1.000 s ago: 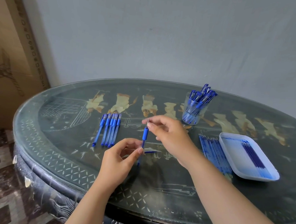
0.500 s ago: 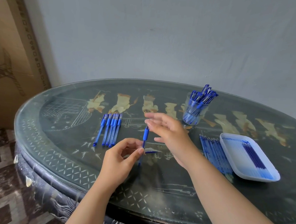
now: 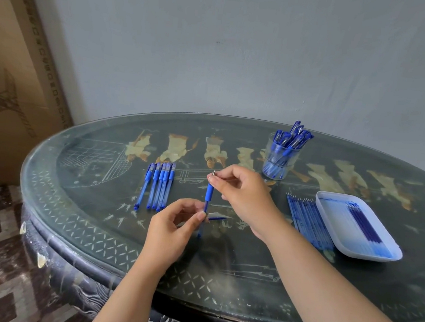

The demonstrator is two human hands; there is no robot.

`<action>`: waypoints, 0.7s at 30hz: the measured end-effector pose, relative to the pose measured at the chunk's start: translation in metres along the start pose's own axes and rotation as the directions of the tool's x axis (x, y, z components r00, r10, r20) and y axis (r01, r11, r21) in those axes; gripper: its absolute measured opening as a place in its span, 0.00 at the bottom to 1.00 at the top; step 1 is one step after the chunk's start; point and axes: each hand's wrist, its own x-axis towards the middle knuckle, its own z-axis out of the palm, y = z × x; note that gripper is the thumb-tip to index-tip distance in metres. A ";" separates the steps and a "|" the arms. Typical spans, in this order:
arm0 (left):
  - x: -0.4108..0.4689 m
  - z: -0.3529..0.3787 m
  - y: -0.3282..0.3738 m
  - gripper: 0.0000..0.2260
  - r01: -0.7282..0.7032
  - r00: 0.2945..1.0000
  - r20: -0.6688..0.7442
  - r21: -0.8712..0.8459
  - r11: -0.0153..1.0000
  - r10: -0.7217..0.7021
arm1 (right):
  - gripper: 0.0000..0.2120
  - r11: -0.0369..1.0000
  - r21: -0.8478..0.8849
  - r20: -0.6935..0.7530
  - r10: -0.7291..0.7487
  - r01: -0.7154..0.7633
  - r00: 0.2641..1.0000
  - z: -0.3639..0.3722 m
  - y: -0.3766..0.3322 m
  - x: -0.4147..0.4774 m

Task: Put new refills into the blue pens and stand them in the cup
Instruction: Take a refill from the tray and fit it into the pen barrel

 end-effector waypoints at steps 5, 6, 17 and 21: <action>-0.001 -0.001 -0.001 0.06 -0.002 1.000 -0.028 -0.014 1.000 0.001 | 0.09 0.996 -0.080 -0.021 0.031 -0.032 0.999 -0.004 0.016 0.005; -0.001 -0.001 -0.002 0.06 0.002 0.999 -0.036 -0.021 1.000 -0.003 | 0.09 0.969 -0.248 -0.012 0.007 -0.010 1.000 -0.003 0.025 0.006; 0.000 -0.001 -0.002 0.05 0.027 0.999 -0.019 -0.071 0.997 -0.029 | 0.12 0.884 -0.467 -0.006 0.013 -0.014 1.000 -0.005 0.054 0.004; 0.000 -0.001 -0.001 0.05 0.031 1.000 0.008 -0.053 0.998 -0.030 | 0.09 0.962 0.230 -0.193 0.195 -0.149 0.962 -0.015 0.023 0.010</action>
